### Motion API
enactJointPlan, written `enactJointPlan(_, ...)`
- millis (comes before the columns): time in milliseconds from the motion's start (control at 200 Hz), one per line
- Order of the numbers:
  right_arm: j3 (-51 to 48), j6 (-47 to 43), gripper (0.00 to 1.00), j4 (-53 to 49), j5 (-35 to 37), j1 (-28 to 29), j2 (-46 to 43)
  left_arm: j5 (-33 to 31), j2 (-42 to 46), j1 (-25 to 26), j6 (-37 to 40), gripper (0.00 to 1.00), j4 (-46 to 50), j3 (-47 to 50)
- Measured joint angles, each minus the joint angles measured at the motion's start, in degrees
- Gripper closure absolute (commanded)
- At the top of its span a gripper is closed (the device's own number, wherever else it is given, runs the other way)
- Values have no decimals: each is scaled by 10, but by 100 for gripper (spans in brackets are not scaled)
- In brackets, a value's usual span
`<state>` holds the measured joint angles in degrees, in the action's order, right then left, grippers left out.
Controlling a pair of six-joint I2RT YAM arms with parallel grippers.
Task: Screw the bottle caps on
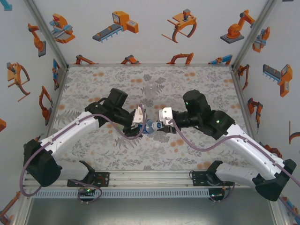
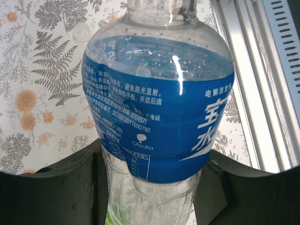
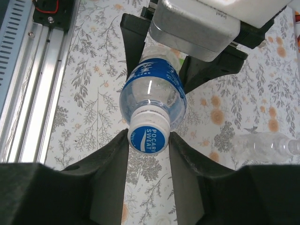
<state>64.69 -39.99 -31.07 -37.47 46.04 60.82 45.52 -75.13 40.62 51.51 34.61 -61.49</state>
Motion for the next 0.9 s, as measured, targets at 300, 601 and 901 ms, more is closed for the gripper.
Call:
enactJointPlan(300, -39, 140, 100, 65, 17, 0, -18, -11, 0, 0, 7, 98, 14, 0)
enactJointPlan(601, -76, 644, 100, 136, 151, 2, -17, -51, -8, -6, -14, 100, 5, 0)
enactJointPlan(901, -90, 991, 93, 107, 253, 5, -14, -67, -33, -7, -31, 100, -5, -4)
